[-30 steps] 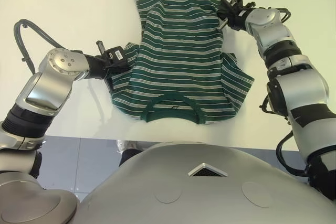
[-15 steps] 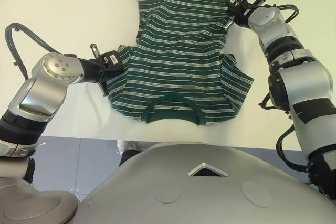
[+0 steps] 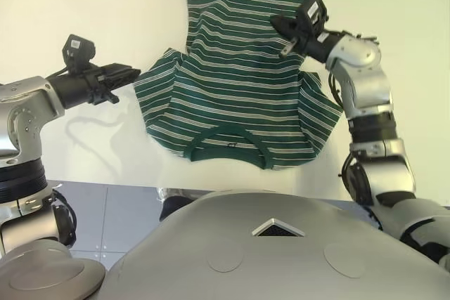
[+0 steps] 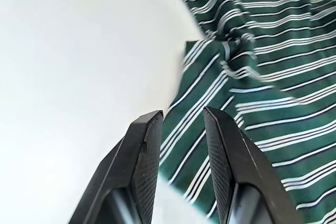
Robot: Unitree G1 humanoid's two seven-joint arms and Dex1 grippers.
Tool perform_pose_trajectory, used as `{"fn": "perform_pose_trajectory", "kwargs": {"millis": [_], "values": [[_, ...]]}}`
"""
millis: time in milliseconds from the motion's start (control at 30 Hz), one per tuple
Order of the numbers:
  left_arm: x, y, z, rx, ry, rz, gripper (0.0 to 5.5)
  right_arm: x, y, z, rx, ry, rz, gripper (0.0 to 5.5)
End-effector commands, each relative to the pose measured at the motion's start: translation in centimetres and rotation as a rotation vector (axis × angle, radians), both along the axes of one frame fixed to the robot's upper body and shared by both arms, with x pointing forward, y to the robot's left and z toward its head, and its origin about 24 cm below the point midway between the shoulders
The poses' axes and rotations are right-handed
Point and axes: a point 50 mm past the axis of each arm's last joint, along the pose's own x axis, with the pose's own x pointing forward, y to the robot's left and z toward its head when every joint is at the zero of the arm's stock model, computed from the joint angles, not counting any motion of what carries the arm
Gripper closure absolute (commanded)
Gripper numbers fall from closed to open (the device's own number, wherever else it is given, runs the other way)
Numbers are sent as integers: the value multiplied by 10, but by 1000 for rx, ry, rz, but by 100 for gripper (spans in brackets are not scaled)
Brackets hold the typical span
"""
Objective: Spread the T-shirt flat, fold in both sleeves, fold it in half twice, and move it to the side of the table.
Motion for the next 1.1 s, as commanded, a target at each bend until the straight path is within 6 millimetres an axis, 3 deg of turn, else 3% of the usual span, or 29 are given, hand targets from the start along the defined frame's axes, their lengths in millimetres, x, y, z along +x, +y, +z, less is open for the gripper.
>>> {"fn": "perform_pose_trajectory", "kwargs": {"millis": [33,133,300,533,633,800,933,1100], "values": [[-11,19,-27,36,101,71,409,-9,5,22,-4,-17,16,550],[-10,17,-47,12,149,65,409,-14,9,23,-12,-2,40,550],[-8,4,-54,-112,160,38,409,-13,4,19,-34,15,18,550],[-3,1,-58,-136,108,59,536,-5,-7,18,-53,4,-38,550],[-1,6,-58,-161,80,112,545,-6,-10,17,-63,7,-42,550],[-44,43,-62,-135,146,253,545,-10,-25,13,-95,25,-78,550],[-52,42,-44,-128,103,214,545,-11,-33,12,-109,28,-107,550],[-28,-14,9,-118,-123,-106,545,-9,-37,17,-128,21,-99,550]]}}
